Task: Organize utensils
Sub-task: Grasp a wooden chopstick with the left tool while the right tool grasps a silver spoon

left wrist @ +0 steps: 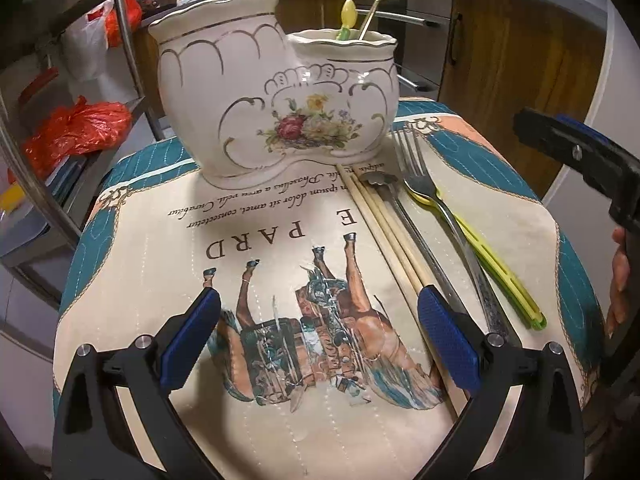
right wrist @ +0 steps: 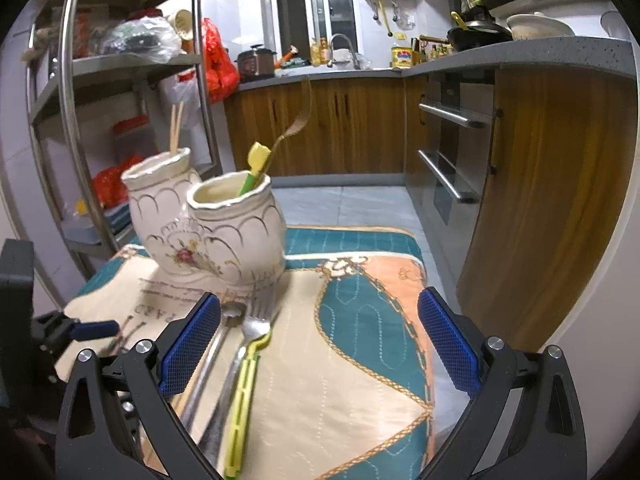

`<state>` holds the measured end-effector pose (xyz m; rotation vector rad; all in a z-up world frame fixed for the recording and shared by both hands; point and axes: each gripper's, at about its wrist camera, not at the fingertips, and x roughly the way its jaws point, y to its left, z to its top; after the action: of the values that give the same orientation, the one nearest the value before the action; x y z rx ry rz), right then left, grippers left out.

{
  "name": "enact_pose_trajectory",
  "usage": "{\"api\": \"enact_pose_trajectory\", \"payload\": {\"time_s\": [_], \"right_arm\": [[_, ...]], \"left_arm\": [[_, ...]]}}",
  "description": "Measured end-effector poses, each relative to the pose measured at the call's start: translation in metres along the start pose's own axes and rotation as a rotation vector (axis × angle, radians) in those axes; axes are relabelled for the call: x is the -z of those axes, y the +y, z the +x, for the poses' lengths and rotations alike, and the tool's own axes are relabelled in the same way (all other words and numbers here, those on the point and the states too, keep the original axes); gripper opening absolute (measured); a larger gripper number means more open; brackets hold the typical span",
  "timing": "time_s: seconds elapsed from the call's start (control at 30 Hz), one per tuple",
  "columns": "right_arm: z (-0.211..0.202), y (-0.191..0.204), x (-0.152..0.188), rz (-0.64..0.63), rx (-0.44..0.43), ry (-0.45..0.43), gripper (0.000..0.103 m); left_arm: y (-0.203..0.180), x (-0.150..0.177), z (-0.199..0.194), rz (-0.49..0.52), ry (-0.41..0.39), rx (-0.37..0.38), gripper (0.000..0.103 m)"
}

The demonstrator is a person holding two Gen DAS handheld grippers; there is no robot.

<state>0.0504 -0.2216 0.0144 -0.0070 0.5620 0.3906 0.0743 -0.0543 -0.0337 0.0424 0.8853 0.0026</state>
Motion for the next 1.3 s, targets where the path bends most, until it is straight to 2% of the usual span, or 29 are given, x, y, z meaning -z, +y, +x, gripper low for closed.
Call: {"api": "enact_pose_trajectory", "payload": {"time_s": [0.23,0.33,0.37,0.43,0.47,0.5,0.53,0.6,0.67,0.8,0.93,1.13,1.3], "right_arm": [[0.003,-0.008,0.003,0.020,0.011,0.030,0.098],[0.003,-0.008,0.003,0.016,0.007,0.030,0.098],[0.003,-0.008,0.003,0.016,0.006,0.029,0.098],[0.003,-0.008,0.003,0.016,0.000,0.029,0.098],[0.003,-0.008,0.003,0.016,-0.002,0.030,0.098],[0.004,-0.007,0.003,0.015,-0.008,0.033,0.098],[0.005,-0.007,0.003,0.013,-0.015,0.039,0.098],[0.009,-0.006,0.002,0.005,-0.030,0.059,0.098],[0.016,-0.004,0.002,-0.010,-0.050,0.094,0.098],[0.031,0.004,0.000,-0.064,-0.083,0.146,0.091],[0.047,0.010,-0.006,-0.103,-0.094,0.189,0.069],[0.072,0.019,-0.015,-0.140,-0.141,0.245,0.050],[0.091,0.027,-0.013,-0.150,-0.194,0.304,0.041]], "left_arm": [[-0.006,-0.004,0.003,0.002,0.005,-0.029,0.097],[-0.007,-0.006,0.008,-0.003,0.026,-0.022,0.095],[-0.008,-0.006,0.008,-0.003,0.030,-0.020,0.092],[-0.010,-0.008,0.009,0.012,0.022,0.003,0.081],[-0.010,-0.008,0.008,0.021,0.019,0.014,0.071],[-0.011,-0.009,0.007,0.034,0.017,0.034,0.056],[-0.012,-0.010,0.005,0.050,0.018,0.050,0.049],[-0.009,-0.012,0.004,0.067,0.025,0.071,0.021],[-0.002,-0.013,0.004,0.073,0.033,0.084,0.012],[0.011,-0.009,0.002,0.098,0.040,0.094,0.010],[0.024,-0.005,-0.003,0.129,0.049,0.118,0.009],[0.039,-0.003,-0.006,0.160,0.065,0.145,0.006],[0.046,0.001,-0.007,0.146,0.071,0.170,0.007]]}}
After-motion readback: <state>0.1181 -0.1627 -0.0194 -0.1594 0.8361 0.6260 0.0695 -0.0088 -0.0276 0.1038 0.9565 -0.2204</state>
